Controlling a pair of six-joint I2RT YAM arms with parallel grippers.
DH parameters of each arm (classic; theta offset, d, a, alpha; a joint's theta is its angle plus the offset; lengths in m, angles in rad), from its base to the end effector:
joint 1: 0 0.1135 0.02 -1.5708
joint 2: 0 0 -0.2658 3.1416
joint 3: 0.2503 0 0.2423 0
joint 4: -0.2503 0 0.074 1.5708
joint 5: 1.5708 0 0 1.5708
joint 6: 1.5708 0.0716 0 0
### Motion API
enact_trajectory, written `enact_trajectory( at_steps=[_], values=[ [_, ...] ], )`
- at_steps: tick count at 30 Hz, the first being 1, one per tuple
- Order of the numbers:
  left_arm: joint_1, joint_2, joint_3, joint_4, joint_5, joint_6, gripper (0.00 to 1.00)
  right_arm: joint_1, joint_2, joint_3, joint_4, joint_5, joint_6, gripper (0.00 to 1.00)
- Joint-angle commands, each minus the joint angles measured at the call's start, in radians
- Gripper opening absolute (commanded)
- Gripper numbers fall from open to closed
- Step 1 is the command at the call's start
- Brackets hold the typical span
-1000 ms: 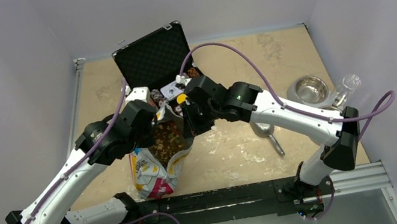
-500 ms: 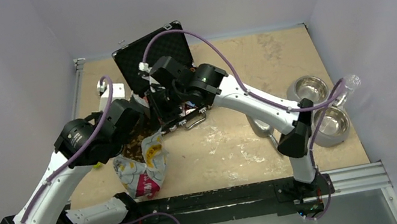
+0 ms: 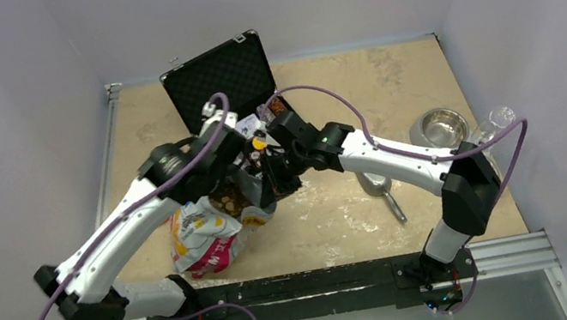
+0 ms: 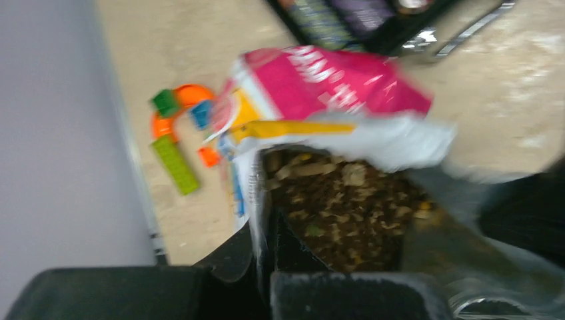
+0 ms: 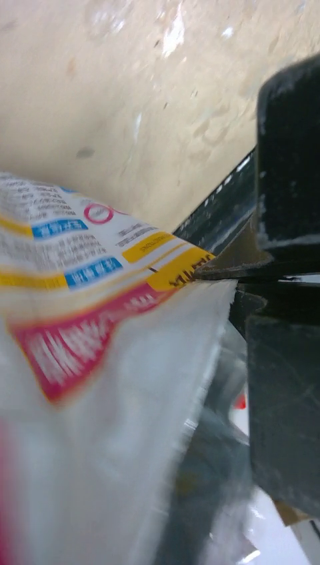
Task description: Serve the pet food
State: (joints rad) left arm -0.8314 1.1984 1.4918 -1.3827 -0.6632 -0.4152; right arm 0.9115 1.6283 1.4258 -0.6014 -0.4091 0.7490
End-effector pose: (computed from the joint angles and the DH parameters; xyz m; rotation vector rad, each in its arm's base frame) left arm 0.1613 -0.1115 0.3708 0.2922 2.3489 0.3214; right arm 0.2067 0.3132 0.2899 -0.4397 2.6447 1.1694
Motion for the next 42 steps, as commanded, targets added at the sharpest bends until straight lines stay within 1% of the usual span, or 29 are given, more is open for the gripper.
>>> enact_trajectory(
  at_steps=[1,3,5,9,12,15,17,18,19,21,22,23,24,25,26,27,28,31,33,34,36,38,42],
  values=[
    [-0.007,0.134,-0.019,0.119,0.276,-0.047,0.00,-0.017,-0.051,-0.179,0.101,-0.021,0.025,0.00],
    [-0.008,0.138,-0.060,0.189,0.343,-0.057,0.00,-0.017,-0.062,-0.221,0.079,0.019,0.001,0.00],
    [-0.008,0.120,-0.094,0.247,0.389,-0.065,0.00,-0.017,-0.063,-0.227,0.024,0.060,-0.036,0.01],
    [-0.008,0.092,-0.092,0.276,0.446,-0.075,0.00,-0.016,-0.091,-0.202,-0.062,0.139,-0.071,0.06],
    [-0.008,0.057,-0.067,0.234,0.425,-0.081,0.00,-0.013,-0.102,-0.145,-0.060,0.107,-0.063,0.07],
    [-0.008,0.002,-0.043,0.167,0.333,-0.103,0.00,0.005,-0.069,-0.049,-0.030,0.038,-0.055,0.07],
    [-0.009,-0.043,-0.065,0.174,0.302,-0.104,0.00,0.014,-0.040,-0.023,-0.031,0.019,-0.060,0.05],
    [-0.007,-0.061,-0.102,0.211,0.315,-0.096,0.00,0.014,-0.040,-0.046,-0.019,0.011,-0.051,0.04],
    [-0.006,-0.072,-0.152,0.265,0.356,-0.094,0.00,0.009,-0.053,-0.103,0.013,0.015,-0.035,0.02],
    [-0.008,-0.036,-0.273,0.447,0.572,-0.093,0.00,-0.013,-0.099,-0.280,0.142,0.012,0.009,0.00],
    [-0.014,0.016,-0.357,0.563,0.685,-0.136,0.00,-0.040,-0.116,-0.378,0.215,0.017,0.034,0.00],
    [-0.026,0.086,-0.404,0.675,0.774,-0.183,0.00,-0.060,-0.120,-0.468,0.269,0.022,0.053,0.00],
    [-0.055,0.180,-0.414,0.743,0.829,-0.210,0.00,-0.083,-0.115,-0.564,0.315,0.029,0.073,0.00],
    [-0.078,0.267,-0.393,0.771,0.866,-0.212,0.00,-0.103,-0.101,-0.641,0.362,0.029,0.090,0.00],
    [-0.097,0.342,-0.364,0.762,0.871,-0.202,0.00,-0.112,-0.084,-0.702,0.401,0.016,0.100,0.00],
    [-0.105,0.381,-0.343,0.738,0.864,-0.191,0.00,-0.112,-0.069,-0.718,0.405,0.021,0.082,0.00],
    [-0.106,0.377,-0.338,0.712,0.851,-0.183,0.00,-0.096,-0.064,-0.705,0.385,0.027,0.068,0.00],
    [-0.103,0.231,-0.363,0.680,0.808,-0.171,0.00,-0.040,-0.093,-0.572,0.273,0.079,0.031,0.00],
    [-0.102,0.135,-0.369,0.637,0.771,-0.165,0.00,-0.030,-0.116,-0.456,0.194,0.105,0.020,0.00],
    [-0.101,0.097,-0.370,0.617,0.755,-0.160,0.00,-0.029,-0.130,-0.426,0.166,0.115,0.014,0.00],
    [-0.097,0.048,-0.370,0.572,0.720,-0.155,0.00,-0.029,-0.157,-0.404,0.124,0.116,0.004,0.01],
    [-0.091,0.022,-0.372,0.545,0.694,-0.152,0.00,-0.031,-0.182,-0.404,0.081,0.142,-0.012,0.07],
    [-0.087,-0.001,-0.379,0.543,0.668,-0.139,0.00,-0.030,-0.216,-0.433,0.053,0.167,-0.026,0.15]
  ],
)
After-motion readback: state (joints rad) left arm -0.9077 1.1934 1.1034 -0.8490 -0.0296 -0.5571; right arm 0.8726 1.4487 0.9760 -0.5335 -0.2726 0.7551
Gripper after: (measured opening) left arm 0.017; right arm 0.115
